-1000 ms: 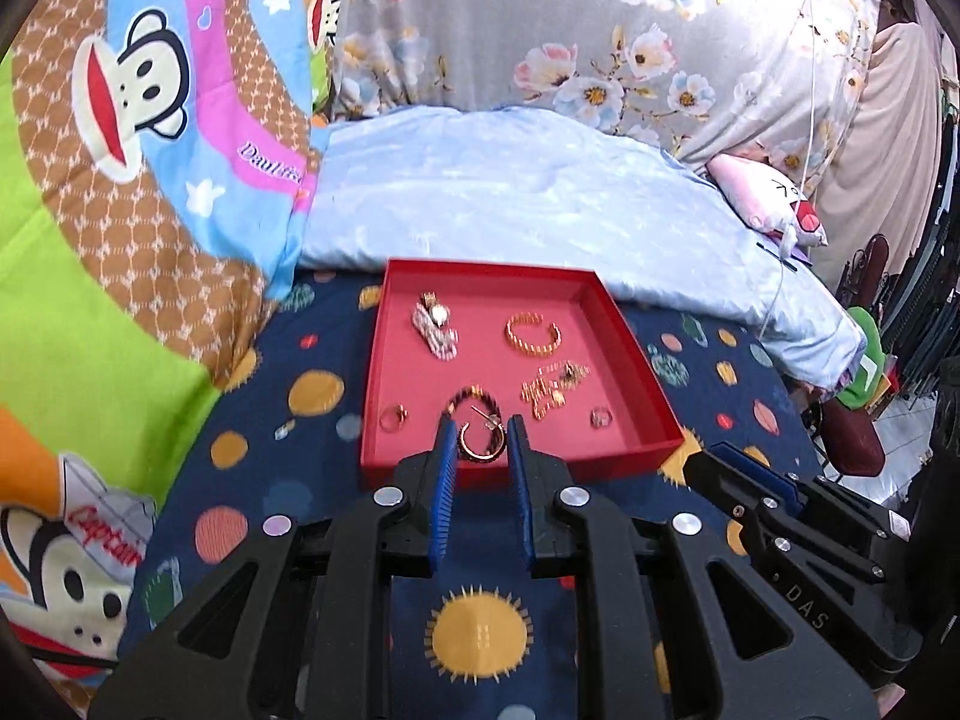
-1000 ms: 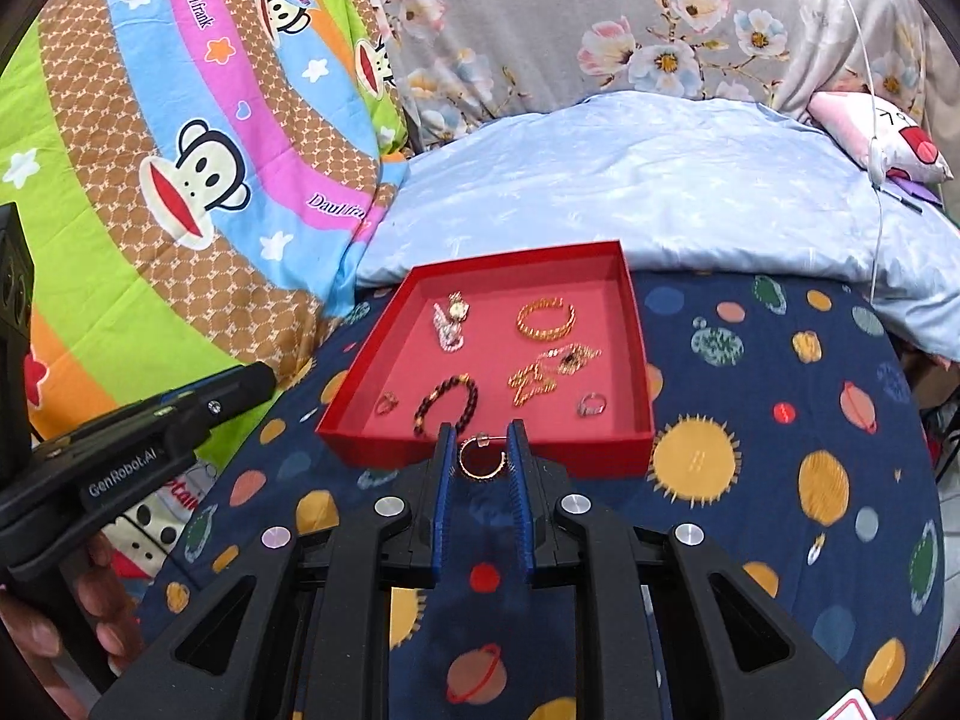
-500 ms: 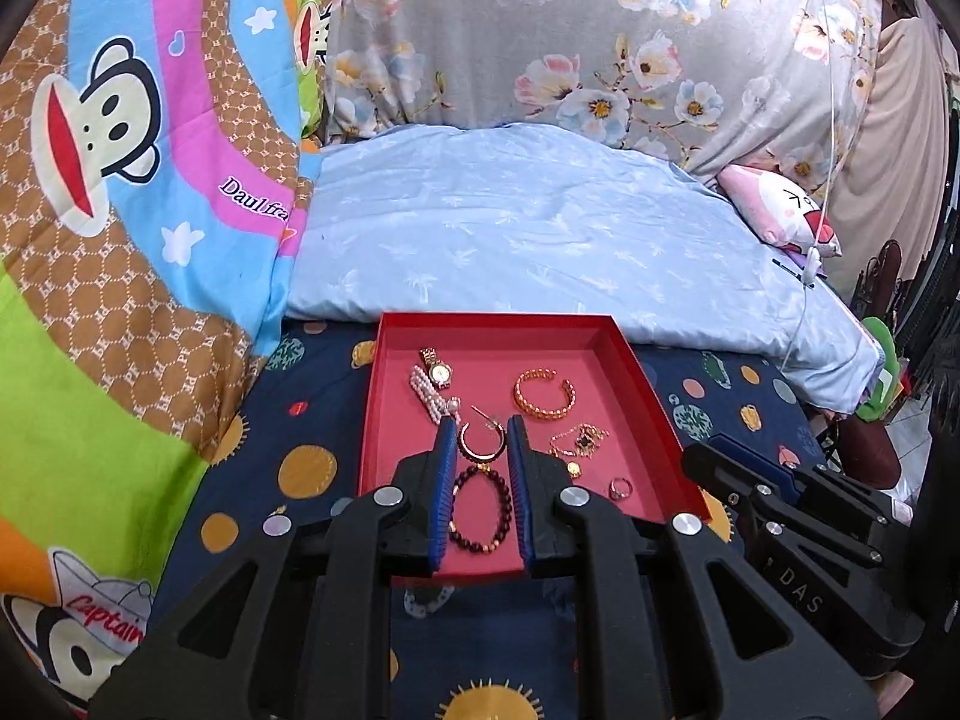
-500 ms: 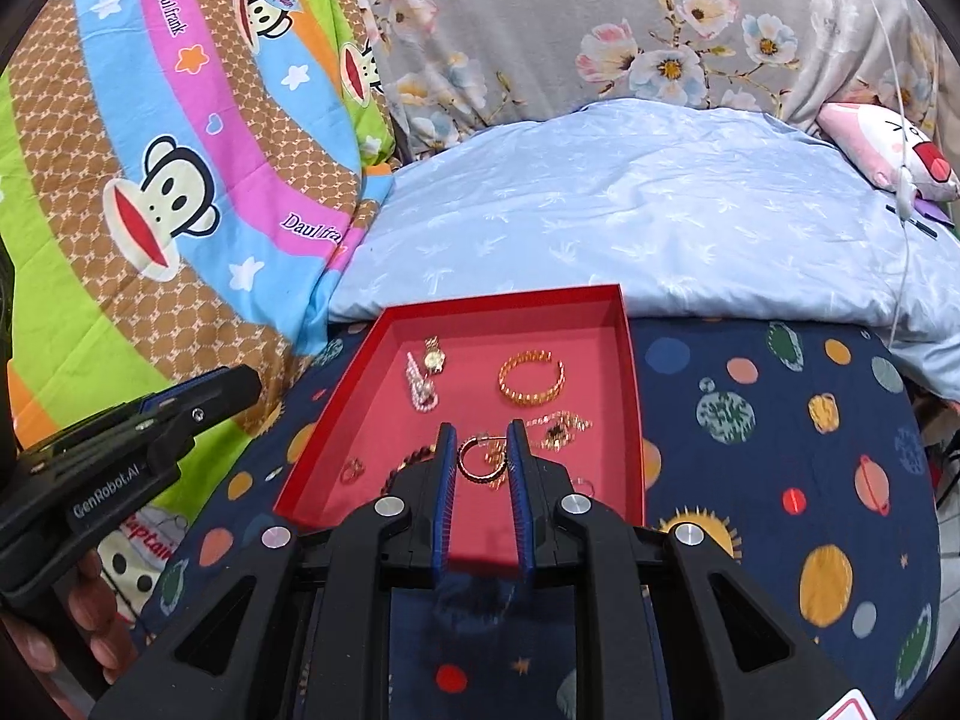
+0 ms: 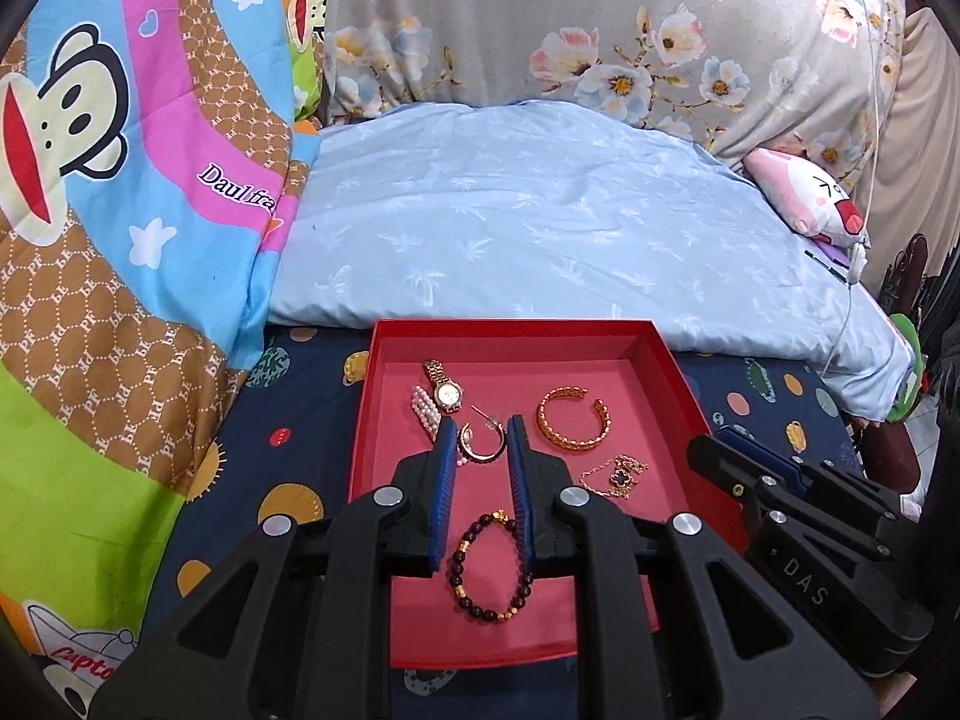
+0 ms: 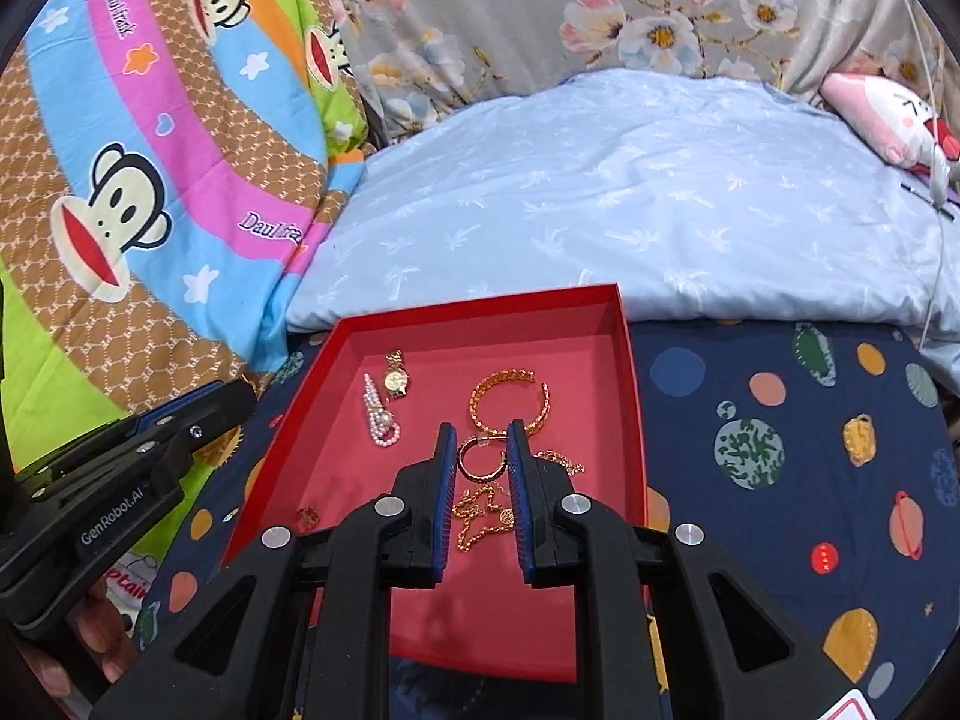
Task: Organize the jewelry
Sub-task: 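Lower the earrings into the tray and open both tools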
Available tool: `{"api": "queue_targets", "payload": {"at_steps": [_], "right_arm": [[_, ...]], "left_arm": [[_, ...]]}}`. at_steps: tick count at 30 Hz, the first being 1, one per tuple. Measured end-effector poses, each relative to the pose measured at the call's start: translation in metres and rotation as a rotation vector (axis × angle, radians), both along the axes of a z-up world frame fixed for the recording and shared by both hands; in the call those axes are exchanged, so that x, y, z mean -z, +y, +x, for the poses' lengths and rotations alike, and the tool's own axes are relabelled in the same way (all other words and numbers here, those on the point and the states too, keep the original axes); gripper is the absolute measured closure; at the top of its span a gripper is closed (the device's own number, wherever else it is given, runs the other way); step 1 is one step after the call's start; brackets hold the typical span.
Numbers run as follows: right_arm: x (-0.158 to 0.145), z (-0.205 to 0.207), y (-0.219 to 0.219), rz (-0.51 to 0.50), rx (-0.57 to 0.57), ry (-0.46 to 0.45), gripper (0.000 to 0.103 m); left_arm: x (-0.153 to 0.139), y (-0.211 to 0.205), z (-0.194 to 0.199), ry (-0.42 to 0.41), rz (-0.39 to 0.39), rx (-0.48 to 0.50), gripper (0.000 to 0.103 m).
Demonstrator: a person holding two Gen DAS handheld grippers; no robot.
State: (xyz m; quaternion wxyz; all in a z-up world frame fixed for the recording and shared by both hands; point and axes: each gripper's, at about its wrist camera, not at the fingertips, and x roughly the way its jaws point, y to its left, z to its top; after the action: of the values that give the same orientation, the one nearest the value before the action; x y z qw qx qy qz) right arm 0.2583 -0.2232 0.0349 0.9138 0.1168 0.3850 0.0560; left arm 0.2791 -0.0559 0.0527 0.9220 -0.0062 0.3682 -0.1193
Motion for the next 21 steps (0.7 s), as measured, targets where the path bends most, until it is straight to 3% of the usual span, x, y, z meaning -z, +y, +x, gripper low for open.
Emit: {"api": "queue_targets", "payload": {"at_steps": [9, 21], "right_arm": [[0.019, 0.015, -0.002, -0.015, 0.005, 0.043, 0.087], [0.02, 0.02, 0.004, -0.028, -0.009, 0.043, 0.086]], "left_arm": [[0.015, -0.004, 0.017, 0.034, -0.013, 0.006, 0.086], [0.024, -0.011, 0.023, 0.049, 0.004, 0.018, 0.086]]}}
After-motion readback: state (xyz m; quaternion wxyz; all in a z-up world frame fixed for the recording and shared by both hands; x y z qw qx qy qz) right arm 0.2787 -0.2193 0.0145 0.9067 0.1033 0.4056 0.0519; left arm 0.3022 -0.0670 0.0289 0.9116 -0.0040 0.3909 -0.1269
